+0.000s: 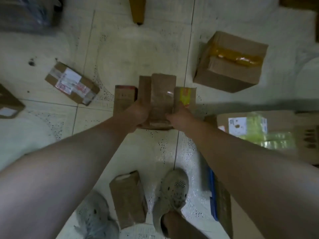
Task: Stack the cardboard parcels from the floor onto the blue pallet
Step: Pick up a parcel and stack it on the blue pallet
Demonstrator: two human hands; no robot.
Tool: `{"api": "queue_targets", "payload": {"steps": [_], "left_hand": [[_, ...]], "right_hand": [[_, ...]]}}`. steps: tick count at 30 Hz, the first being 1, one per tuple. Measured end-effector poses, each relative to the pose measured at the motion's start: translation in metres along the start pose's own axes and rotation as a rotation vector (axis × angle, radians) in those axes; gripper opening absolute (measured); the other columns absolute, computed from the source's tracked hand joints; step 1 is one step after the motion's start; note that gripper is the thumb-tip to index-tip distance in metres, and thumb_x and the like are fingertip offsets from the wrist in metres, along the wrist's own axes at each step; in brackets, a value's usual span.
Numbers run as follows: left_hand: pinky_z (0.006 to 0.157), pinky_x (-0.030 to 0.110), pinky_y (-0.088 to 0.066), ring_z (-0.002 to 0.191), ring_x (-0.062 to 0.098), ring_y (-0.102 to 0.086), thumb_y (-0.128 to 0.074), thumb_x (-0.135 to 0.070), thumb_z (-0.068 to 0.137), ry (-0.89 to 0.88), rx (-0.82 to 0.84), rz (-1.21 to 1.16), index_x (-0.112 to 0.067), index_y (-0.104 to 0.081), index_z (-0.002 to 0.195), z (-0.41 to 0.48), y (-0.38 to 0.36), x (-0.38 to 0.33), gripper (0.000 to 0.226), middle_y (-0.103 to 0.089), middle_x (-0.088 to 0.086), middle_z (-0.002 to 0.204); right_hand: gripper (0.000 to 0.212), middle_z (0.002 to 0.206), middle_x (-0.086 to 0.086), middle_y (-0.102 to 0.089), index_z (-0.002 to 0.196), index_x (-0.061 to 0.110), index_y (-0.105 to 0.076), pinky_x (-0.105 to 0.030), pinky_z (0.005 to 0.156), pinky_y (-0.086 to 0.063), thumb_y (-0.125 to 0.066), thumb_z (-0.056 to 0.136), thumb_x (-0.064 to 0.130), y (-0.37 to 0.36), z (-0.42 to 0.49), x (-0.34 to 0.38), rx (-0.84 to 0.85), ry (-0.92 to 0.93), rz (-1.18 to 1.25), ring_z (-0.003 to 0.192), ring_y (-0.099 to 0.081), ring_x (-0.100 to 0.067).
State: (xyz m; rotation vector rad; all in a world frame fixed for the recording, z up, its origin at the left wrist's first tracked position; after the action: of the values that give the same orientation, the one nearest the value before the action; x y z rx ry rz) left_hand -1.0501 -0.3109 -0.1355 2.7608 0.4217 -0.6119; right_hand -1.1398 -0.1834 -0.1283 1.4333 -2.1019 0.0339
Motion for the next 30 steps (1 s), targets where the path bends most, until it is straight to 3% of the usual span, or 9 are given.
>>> {"api": "queue_targets", "payload": {"steps": [2, 4, 10, 13, 15, 17, 20, 23, 30], "left_hand": [[0.08, 0.038, -0.049, 0.1, 0.022, -0.06, -0.047, -0.036, 0.096, 0.037, 0.036, -0.014, -0.027, -0.057, 0.103, 0.009, -0.016, 0.014, 0.015, -0.064, -0.002, 0.104], [0.077, 0.036, -0.047, 0.104, 0.02, -0.056, -0.049, -0.034, 0.095, 0.038, 0.042, -0.034, -0.024, -0.05, 0.123, 0.009, -0.024, 0.019, 0.03, -0.06, -0.001, 0.115], [0.068, 0.025, -0.04, 0.094, 0.011, -0.052, -0.054, -0.04, 0.092, -0.05, 0.001, -0.11, -0.032, -0.045, 0.121, -0.072, 0.005, -0.004, 0.032, -0.056, -0.015, 0.106], [0.083, 0.035, -0.037, 0.112, 0.016, -0.047, -0.038, -0.059, 0.092, -0.066, -0.004, -0.198, -0.032, -0.045, 0.126, -0.135, 0.033, -0.034, 0.044, -0.052, -0.008, 0.125], [0.086, 0.04, -0.042, 0.114, 0.021, -0.05, -0.042, -0.05, 0.095, -0.131, -0.044, -0.216, -0.029, -0.043, 0.129, -0.183, 0.055, -0.059, 0.04, -0.053, 0.0, 0.13], [0.088, 0.042, -0.048, 0.106, 0.018, -0.055, -0.058, -0.028, 0.092, -0.219, -0.094, -0.211, -0.03, -0.035, 0.133, -0.233, 0.076, -0.08, 0.047, -0.056, 0.003, 0.123], [0.078, 0.029, -0.051, 0.093, 0.008, -0.06, -0.068, -0.003, 0.082, -0.301, -0.096, -0.223, -0.021, -0.032, 0.133, -0.303, 0.094, -0.104, 0.065, -0.062, 0.001, 0.11], [0.073, 0.027, -0.052, 0.092, 0.012, -0.063, -0.07, 0.002, 0.078, -0.4, -0.045, -0.269, -0.022, -0.04, 0.125, -0.376, 0.11, -0.123, 0.061, -0.063, 0.007, 0.112], [0.073, 0.04, -0.057, 0.102, 0.03, -0.063, -0.064, 0.003, 0.08, -0.599, 0.257, -0.202, -0.049, -0.036, 0.123, -0.547, 0.099, -0.141, 0.073, -0.051, 0.007, 0.121]], "right_hand": [[0.046, 0.129, -0.022, -0.053, 0.138, 0.004, -0.038, -0.012, 0.06, -0.046, -0.053, 0.095, 0.005, -0.017, 0.006, -0.008, 0.03, 0.001, 0.087, 0.081, -0.056, -0.017], [0.044, 0.123, -0.02, -0.057, 0.136, 0.007, -0.042, -0.007, 0.044, -0.039, -0.053, 0.094, 0.0, -0.025, 0.001, -0.007, 0.031, 0.024, 0.182, 0.071, -0.049, -0.008], [0.03, 0.108, 0.005, -0.061, 0.119, 0.025, -0.048, -0.019, 0.069, -0.045, -0.059, 0.093, 0.016, -0.008, -0.071, 0.024, 0.056, 0.066, 0.225, 0.089, -0.056, -0.007], [0.048, 0.128, 0.004, -0.055, 0.138, 0.023, -0.039, -0.037, 0.094, -0.049, -0.057, 0.094, 0.018, 0.014, -0.129, 0.06, 0.105, 0.092, 0.215, 0.109, -0.057, -0.018], [0.067, 0.136, 0.002, -0.05, 0.149, 0.028, -0.023, -0.043, 0.103, -0.044, -0.056, 0.093, 0.011, 0.032, -0.174, 0.089, 0.103, 0.14, 0.239, 0.118, -0.053, -0.021], [0.079, 0.144, 0.0, -0.043, 0.151, 0.038, -0.012, -0.046, 0.104, -0.043, -0.054, 0.092, 0.006, 0.05, -0.223, 0.12, 0.074, 0.196, 0.28, 0.124, -0.05, -0.022], [0.063, 0.143, 0.001, -0.047, 0.149, 0.034, -0.027, -0.045, 0.101, -0.046, -0.053, 0.094, 0.018, 0.067, -0.298, 0.162, 0.053, 0.263, 0.38, 0.121, -0.054, -0.02], [0.058, 0.134, 0.0, -0.056, 0.145, 0.032, -0.036, -0.043, 0.096, -0.051, -0.058, 0.092, 0.037, 0.079, -0.376, 0.182, 0.001, 0.314, 0.349, 0.112, -0.06, -0.017], [0.036, 0.118, -0.002, -0.063, 0.132, 0.021, -0.052, -0.045, 0.094, -0.051, -0.042, 0.098, 0.023, 0.092, -0.547, 0.169, -0.235, 0.37, 0.329, 0.105, -0.062, -0.019]]}}
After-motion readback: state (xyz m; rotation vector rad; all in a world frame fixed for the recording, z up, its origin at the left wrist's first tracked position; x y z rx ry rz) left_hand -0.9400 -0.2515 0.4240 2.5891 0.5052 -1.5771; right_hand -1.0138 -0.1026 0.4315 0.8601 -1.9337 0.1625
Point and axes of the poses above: each hand's wrist, its own z-axis towards the middle knuckle, its own y-axis out of the back of the hand, x = y × z, the point moved 9 cm from there along z, towards the middle knuckle
